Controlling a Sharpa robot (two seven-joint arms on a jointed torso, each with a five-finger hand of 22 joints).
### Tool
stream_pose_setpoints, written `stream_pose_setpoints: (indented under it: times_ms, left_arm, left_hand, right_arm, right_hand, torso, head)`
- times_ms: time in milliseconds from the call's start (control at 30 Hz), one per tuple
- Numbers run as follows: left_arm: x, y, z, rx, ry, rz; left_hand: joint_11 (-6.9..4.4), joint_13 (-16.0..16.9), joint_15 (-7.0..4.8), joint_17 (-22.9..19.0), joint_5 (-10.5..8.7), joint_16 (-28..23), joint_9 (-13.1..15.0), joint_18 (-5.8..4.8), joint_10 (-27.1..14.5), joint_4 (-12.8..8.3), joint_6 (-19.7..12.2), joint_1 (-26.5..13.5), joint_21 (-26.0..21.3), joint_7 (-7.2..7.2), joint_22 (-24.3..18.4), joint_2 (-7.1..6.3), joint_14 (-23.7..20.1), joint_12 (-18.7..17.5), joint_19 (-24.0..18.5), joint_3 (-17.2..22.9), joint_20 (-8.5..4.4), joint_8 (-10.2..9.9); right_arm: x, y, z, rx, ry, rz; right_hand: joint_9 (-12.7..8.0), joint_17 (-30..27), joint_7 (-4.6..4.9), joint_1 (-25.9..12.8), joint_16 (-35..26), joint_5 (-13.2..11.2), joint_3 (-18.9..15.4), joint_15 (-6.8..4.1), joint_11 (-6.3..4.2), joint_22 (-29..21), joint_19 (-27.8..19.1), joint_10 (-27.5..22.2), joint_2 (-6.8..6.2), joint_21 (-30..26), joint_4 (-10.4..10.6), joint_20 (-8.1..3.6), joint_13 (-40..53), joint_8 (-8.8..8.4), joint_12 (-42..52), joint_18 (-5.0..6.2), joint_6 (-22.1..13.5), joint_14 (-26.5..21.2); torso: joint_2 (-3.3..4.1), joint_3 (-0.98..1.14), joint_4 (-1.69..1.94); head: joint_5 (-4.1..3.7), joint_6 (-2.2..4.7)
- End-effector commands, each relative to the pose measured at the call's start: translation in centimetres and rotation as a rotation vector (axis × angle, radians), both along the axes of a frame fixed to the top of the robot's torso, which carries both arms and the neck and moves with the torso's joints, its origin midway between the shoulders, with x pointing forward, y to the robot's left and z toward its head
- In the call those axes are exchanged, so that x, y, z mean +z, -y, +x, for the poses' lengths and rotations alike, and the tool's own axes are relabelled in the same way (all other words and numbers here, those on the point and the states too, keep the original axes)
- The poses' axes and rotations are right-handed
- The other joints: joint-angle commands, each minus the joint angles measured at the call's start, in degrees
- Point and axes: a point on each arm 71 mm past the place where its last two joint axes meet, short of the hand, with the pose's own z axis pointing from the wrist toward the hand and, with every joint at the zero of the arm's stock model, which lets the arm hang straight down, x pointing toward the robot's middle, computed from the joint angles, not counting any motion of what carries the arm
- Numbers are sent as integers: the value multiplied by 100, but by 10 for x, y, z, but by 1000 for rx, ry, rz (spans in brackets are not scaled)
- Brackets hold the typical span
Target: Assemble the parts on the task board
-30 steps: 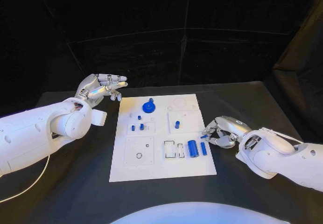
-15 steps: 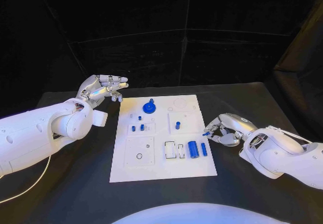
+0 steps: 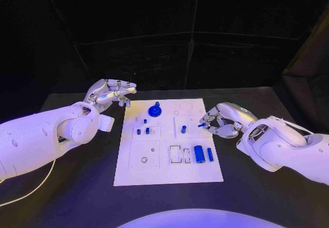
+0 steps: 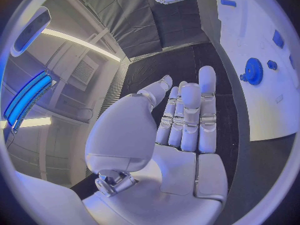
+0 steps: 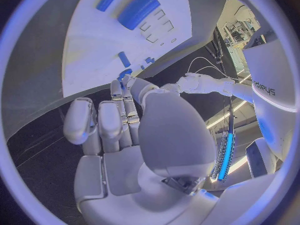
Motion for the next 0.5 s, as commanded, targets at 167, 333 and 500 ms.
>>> stream_pose_setpoints:
  times_ms: [167,333,500]
  left_arm:
    - [-7,11,-16,-97,-57,119]
    - [-13,9,-27,-114,-88,168]
    - [-17,6,-36,-119,-109,215]
  left_hand:
    - [-150,136,-110,826,-8,509,52,90,267,177,224,-260,8,-142,-8,-95,411,255,213,-409,-113,170]
    - [-159,184,-125,956,-10,595,60,77,266,237,224,-310,57,-152,32,-122,464,312,270,-568,-134,198]
    - [-149,213,-119,979,-10,616,57,74,224,278,189,-339,40,-141,17,-147,467,336,278,-695,-136,197]
  right_arm:
    - [0,-38,9,79,-19,2]
    - [-5,-62,18,122,-33,-9]
    - [-9,-81,23,150,-34,-23]
  right_hand:
    - [6,14,-17,-65,38,8,-9,-31,14,6,31,20,6,32,30,-8,4,1,-32,-114,24,117]
    - [6,9,-19,-72,36,4,-11,-31,13,7,31,23,10,33,35,-8,5,2,-33,-114,27,116]
    - [7,4,-20,-74,33,4,-10,-32,12,9,32,25,15,33,37,-8,5,3,-35,-115,30,116]
  torso:
    - [-12,-19,50]
    - [-31,-47,132]
    - [-44,-64,195]
  head:
    - [170,72]
    - [221,56]
    - [303,23]
